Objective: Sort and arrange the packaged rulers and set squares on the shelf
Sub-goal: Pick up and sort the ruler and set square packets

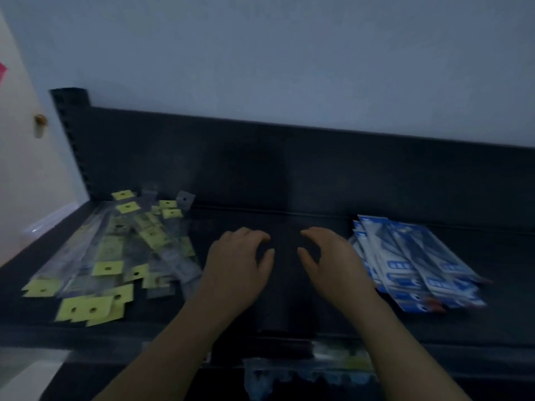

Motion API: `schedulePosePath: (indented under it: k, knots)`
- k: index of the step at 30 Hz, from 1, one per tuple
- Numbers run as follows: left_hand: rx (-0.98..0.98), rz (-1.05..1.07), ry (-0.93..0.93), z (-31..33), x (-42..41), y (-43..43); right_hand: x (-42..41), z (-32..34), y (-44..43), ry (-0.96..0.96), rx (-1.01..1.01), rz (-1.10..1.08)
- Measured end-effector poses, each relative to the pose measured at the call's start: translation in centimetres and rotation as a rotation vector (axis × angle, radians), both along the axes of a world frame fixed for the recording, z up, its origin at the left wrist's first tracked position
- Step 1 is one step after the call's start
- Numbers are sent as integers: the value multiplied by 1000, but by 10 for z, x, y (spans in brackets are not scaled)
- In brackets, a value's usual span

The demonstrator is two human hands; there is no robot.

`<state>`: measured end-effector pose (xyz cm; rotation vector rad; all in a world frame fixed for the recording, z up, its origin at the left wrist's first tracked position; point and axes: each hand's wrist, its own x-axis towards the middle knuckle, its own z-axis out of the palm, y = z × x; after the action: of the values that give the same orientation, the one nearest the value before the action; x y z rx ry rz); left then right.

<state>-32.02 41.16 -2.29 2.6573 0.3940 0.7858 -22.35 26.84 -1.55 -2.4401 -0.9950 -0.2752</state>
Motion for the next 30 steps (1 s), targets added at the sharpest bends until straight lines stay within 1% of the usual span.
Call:
schedulePosePath:
  k: [6,11,16,18,24,27,30]
  knots:
    - [3,-141,20,7,54,-89,30,4,-107,53,19,-165]
    - [-60,-266,16,7,105,-183,62,9,-211,54,34,-261]
    - [-53,-356,22,4,169,-272,103,5,-308,-3,23,-369]
    - [-70,-406,33,4,191,-302,118,2,-340,12,14,-417]
    - [-12,-515,99,9,257,-370,162,-2,-415,72,-6,-547]
    - [-45,-577,111,11,289,-397,181,-2,-445,92,1,-622]
    - [-53,-624,169,11,321,-424,200,-6,-473,132,13,-716]
